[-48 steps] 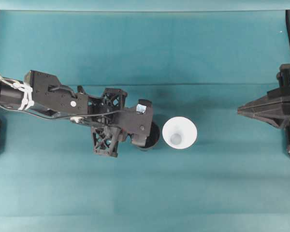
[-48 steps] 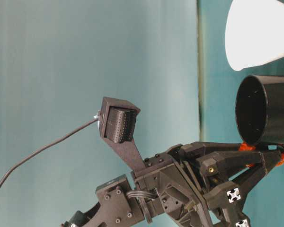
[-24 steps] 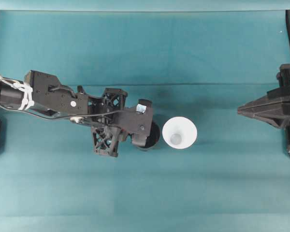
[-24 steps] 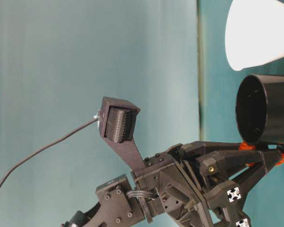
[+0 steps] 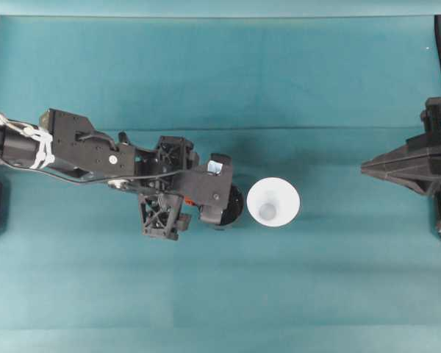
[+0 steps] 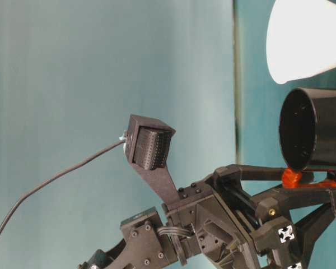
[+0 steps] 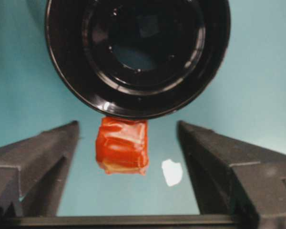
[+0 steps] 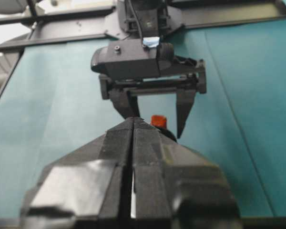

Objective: Put the paper cup into the moved red handle cup holder.

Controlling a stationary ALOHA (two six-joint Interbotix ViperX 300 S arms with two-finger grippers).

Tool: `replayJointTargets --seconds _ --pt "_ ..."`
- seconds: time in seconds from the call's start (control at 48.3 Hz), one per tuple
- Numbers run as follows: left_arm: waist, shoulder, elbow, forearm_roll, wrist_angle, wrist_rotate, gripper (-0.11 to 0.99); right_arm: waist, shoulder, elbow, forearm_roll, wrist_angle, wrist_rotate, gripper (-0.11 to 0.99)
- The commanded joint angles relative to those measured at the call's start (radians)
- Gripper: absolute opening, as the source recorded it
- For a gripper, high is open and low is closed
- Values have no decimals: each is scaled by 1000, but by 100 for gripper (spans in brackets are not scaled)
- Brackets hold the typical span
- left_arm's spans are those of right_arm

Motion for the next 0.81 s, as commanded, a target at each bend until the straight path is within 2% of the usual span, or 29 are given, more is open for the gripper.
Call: replayJointTargets --seconds 0.0,0.104,0.352,0.58,0.683,0.787 --pt "-2 -32 2 3 11 0 91 0 6 -15 2 8 9 -11" --pt "-3 -100 23 3 25 -2 91 -6 6 -20 5 41 21 -11" --pt "-11 -318 103 3 37 0 91 -41 6 -57 6 158 98 -10" --pt "-25 -477 175 3 81 -11 91 -86 21 -133 6 376 173 -7" --pt "-25 -529 201 3 92 -29 91 -89 49 -178 6 468 199 0" --pt "-25 -569 229 3 92 -54 91 -92 89 -212 6 526 218 18"
